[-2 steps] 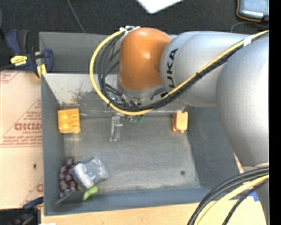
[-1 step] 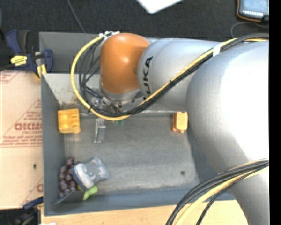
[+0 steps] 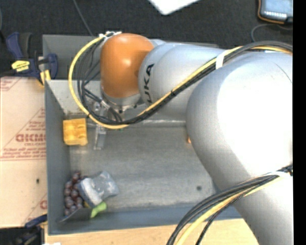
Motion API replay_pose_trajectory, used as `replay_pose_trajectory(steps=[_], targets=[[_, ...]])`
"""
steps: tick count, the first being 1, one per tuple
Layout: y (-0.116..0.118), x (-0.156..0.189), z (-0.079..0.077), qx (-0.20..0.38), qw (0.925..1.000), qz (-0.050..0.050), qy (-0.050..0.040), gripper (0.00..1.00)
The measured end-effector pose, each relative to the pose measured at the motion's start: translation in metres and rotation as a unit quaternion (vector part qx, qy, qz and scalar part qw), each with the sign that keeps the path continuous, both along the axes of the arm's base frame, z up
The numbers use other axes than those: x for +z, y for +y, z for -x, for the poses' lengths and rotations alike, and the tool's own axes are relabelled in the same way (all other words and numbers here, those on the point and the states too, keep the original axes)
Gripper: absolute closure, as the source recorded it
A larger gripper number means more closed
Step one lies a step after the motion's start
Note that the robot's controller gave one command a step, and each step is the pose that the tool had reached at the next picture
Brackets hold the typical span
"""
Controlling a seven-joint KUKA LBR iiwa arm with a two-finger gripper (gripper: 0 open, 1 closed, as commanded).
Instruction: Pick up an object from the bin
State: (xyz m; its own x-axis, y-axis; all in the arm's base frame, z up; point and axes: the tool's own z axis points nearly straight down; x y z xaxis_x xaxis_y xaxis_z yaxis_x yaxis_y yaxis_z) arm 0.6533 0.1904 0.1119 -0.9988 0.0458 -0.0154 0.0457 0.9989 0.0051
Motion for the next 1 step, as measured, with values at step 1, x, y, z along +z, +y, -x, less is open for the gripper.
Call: replay_pose_trajectory(steps=[1], targets=[[-0.0025, -0.0104, -0.0025, 0.019, 0.9998, 0.001, 0.002, 0.0]])
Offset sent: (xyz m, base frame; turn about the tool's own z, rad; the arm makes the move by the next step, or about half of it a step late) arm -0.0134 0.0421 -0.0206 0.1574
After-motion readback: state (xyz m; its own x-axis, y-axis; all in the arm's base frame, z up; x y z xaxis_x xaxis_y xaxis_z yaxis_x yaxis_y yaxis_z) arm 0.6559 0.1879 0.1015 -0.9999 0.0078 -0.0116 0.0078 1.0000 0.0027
